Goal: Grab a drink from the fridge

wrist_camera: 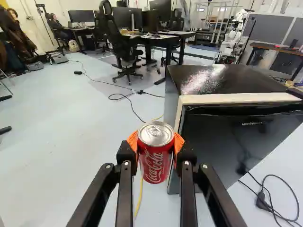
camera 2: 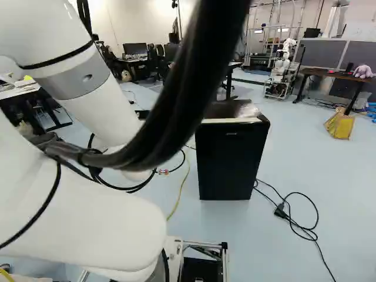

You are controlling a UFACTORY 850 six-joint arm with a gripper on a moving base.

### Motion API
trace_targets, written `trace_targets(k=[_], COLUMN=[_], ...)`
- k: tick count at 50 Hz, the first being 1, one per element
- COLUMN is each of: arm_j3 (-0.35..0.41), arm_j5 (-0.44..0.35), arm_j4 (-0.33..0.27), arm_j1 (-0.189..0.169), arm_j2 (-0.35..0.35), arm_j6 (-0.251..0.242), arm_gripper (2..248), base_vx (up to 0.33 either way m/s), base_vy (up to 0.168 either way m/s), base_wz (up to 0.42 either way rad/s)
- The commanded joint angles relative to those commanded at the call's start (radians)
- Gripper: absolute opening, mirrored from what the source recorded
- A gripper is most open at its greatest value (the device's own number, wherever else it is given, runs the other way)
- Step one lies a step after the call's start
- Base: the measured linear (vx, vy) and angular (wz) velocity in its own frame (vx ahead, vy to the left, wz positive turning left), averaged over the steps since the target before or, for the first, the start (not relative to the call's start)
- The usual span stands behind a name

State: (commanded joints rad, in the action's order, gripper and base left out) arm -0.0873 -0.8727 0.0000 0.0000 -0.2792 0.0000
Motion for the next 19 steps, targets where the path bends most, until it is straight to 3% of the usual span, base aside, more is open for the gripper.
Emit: trace_targets(k=[19], arm_j3=[0.000], arm_j5=[0.000], arm_j4=[0.000], arm_j1=[0.000], arm_j2=[0.000], arm_j6=[0.000], arm_gripper=[93], base_vx=[0.000], base_vy=[0.000], base_wz=[0.000])
